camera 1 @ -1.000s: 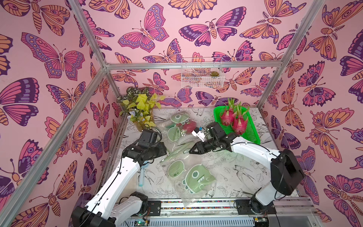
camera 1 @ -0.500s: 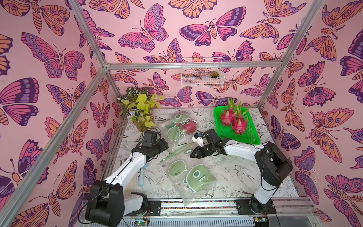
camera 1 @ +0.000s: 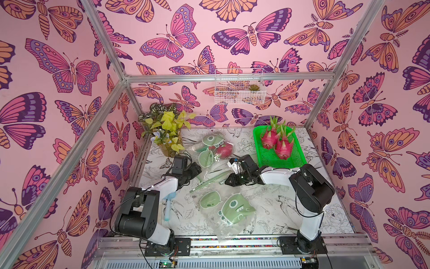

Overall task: Open the zip-top bag and take out the dragon fruit
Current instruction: Pick up the zipper food storage bag at the center of the board.

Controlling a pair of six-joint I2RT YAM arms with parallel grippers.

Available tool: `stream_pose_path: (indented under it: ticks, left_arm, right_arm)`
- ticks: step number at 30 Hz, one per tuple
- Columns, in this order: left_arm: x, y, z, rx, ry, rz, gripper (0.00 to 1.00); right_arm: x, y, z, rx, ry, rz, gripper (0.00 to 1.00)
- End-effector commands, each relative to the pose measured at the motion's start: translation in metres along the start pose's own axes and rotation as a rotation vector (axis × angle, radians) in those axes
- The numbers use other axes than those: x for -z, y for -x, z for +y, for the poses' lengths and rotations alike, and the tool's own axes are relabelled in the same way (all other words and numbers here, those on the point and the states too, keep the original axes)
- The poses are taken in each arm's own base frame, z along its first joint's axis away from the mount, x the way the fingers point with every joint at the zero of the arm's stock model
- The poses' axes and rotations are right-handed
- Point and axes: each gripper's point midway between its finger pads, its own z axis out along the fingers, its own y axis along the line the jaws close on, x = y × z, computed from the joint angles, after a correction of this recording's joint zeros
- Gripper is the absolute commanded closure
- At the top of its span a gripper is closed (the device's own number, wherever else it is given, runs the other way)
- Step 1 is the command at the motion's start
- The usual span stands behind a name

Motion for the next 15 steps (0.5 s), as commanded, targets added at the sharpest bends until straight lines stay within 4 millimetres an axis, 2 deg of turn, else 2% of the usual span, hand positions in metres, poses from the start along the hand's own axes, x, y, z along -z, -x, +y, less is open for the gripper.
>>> stream_pose_path:
  ticks: [1, 5, 10, 15]
  left_arm:
    - [-0.009, 0.002, -0.005, 0.017, -0.06, -0.016, 0.26]
    - [-0.015, 0.006, -0.009, 0.019, -0.087, -0.029, 0.33]
    - [-0.014, 0.013, -0.017, -0.002, -0.123, -0.061, 0.64]
    - [-0.002, 0.025, -0.038, -0.061, -0.179, -0.092, 0.94]
  right_arm:
    - [-0.009, 0.004, -0.012, -0.033, -0.039, -0.045, 0.81]
    - [-0.011, 0.01, -0.023, -0.06, -0.073, -0.104, 0.84]
    - [-0.009, 0.021, -0.033, -0.087, -0.106, -0.185, 0.88]
    - [-0.005, 0.033, -0.043, -0.111, -0.131, -0.254, 0.98]
